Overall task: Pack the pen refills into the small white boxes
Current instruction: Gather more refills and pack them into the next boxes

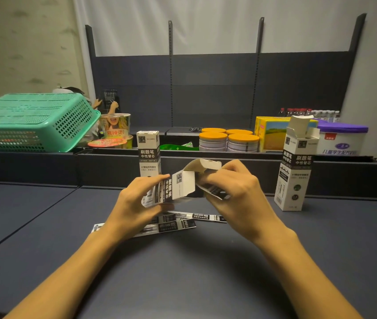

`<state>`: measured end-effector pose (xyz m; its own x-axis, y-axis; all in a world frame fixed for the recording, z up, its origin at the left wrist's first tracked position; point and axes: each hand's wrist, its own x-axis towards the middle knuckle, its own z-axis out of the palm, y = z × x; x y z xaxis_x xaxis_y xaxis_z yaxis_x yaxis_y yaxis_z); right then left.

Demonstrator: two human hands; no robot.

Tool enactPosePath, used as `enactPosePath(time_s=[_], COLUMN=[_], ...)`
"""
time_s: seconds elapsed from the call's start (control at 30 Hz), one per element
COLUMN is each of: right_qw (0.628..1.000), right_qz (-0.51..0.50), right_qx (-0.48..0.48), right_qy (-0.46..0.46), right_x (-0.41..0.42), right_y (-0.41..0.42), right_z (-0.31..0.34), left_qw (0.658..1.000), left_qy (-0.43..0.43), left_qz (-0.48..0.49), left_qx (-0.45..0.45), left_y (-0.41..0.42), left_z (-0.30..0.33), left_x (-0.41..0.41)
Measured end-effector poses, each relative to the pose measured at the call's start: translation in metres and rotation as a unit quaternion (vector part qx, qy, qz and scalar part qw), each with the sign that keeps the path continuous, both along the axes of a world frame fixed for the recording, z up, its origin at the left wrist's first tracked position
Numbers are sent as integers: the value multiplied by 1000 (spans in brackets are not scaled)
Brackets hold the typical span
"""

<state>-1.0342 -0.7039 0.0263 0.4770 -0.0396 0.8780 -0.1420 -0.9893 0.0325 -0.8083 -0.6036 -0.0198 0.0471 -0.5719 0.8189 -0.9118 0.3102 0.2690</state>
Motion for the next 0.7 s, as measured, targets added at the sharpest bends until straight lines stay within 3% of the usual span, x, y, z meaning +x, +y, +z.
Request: enactPosePath(time_s=[0.3,0.7], right_qw=[999,996], right_qz=[17,3], right_qx=[11,74], right_qy=[-37,49], right_x=[1,2], right_y=[5,8], right_z=[4,-1], left_qw=[1000,1000], left_qy=[12,1], left_qz=[4,1], left_qx=[5,15], left_y=[1,0], left_z=[0,1], left_x=[-1,-1])
